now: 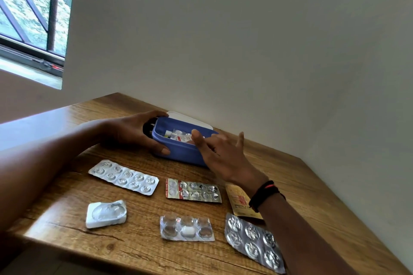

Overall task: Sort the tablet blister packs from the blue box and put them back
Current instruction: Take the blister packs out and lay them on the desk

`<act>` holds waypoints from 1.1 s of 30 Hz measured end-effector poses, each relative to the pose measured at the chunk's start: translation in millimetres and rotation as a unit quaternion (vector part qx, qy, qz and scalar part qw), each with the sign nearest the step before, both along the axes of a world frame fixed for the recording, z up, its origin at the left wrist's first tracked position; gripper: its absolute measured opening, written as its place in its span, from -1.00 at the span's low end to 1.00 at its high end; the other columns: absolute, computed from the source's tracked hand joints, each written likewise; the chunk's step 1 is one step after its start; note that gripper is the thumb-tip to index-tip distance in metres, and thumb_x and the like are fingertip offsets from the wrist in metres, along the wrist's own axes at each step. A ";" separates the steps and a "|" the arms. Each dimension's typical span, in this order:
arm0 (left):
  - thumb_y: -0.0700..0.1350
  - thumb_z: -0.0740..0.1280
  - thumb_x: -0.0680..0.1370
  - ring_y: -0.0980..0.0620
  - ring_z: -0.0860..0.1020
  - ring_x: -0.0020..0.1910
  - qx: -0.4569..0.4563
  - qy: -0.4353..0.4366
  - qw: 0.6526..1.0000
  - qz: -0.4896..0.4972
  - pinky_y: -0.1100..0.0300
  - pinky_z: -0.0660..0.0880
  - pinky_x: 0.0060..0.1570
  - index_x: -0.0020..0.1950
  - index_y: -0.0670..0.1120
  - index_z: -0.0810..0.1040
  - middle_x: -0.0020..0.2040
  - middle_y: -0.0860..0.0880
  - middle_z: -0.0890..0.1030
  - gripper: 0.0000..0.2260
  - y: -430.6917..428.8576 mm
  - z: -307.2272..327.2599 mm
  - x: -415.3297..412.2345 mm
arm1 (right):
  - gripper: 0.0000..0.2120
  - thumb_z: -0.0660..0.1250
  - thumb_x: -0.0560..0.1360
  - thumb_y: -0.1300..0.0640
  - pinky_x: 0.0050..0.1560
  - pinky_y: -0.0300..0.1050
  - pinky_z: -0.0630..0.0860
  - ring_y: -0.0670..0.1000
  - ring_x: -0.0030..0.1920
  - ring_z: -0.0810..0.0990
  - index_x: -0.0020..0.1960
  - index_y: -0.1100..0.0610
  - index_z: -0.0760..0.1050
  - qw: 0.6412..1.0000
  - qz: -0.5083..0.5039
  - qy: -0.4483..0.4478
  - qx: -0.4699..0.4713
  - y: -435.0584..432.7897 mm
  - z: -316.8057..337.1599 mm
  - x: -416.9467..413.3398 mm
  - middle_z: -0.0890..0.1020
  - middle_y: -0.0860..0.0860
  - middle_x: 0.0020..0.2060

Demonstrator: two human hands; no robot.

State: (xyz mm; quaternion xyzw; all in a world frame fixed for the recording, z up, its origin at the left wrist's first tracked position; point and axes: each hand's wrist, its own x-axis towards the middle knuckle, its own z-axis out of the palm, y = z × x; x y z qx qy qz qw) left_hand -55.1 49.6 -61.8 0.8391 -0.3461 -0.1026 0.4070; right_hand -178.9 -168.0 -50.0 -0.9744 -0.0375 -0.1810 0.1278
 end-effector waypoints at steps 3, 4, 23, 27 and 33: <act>0.22 0.57 0.12 0.01 0.42 0.33 -0.001 0.000 1.000 0.000 -0.05 0.41 0.34 0.50 0.11 0.17 0.41 0.05 0.41 0.03 -0.6 -0.5 0.7 | -0.24 -0.34 0.32 -0.56 0.40 0.42 -0.29 -0.24 -0.18 0.47 -0.52 -0.01 0.30 0.999 -0.015 0.029 0.030 3.2 3.0 5.3 0.47 -0.13 -0.47; 0.22 0.57 0.12 0.01 0.42 0.32 -0.001 0.000 1.000 0.000 -0.03 0.42 0.33 0.50 0.11 0.17 0.41 0.05 0.40 0.03 -0.8 -0.5 0.6 | -0.23 -0.36 0.29 -0.58 0.40 0.41 -0.28 -0.23 -0.18 0.48 -0.50 0.00 0.30 0.999 -0.016 0.038 0.035 3.0 2.5 6.6 0.47 -0.13 -0.46; 0.19 0.58 0.13 0.03 0.42 0.34 -0.007 0.003 1.000 -0.005 -0.03 0.42 0.34 0.52 0.09 0.16 0.42 0.07 0.39 0.05 -0.6 0.4 -0.5 | -0.77 0.50 0.42 0.20 -0.09 -0.34 0.58 -0.10 -0.05 0.65 0.07 0.11 0.64 0.956 0.070 -0.131 0.251 -6.1 11.6 -1.5 0.66 -0.01 0.00; 0.25 0.59 0.10 0.08 0.44 0.30 -0.009 0.003 1.000 -0.012 0.07 0.45 0.28 0.50 0.13 0.17 0.37 0.11 0.41 0.05 0.5 -1.0 4.3 | -0.58 0.49 0.40 0.34 -0.09 -0.36 0.58 -0.10 -0.12 0.65 0.21 0.08 0.54 0.955 0.071 -0.205 0.202 -18.3 15.0 -0.5 0.63 -0.07 -0.11; 0.31 0.60 0.07 0.09 0.45 0.29 -0.012 0.005 1.000 -0.021 -0.02 0.45 0.32 0.46 0.18 0.21 0.35 0.14 0.44 0.04 1.7 -3.2 8.1 | -0.77 0.45 0.39 0.41 -0.09 -0.56 0.36 -0.04 -0.17 0.58 0.01 0.23 0.65 0.927 0.015 -0.373 -0.032 -46.2 21.0 -6.2 0.60 0.10 -0.12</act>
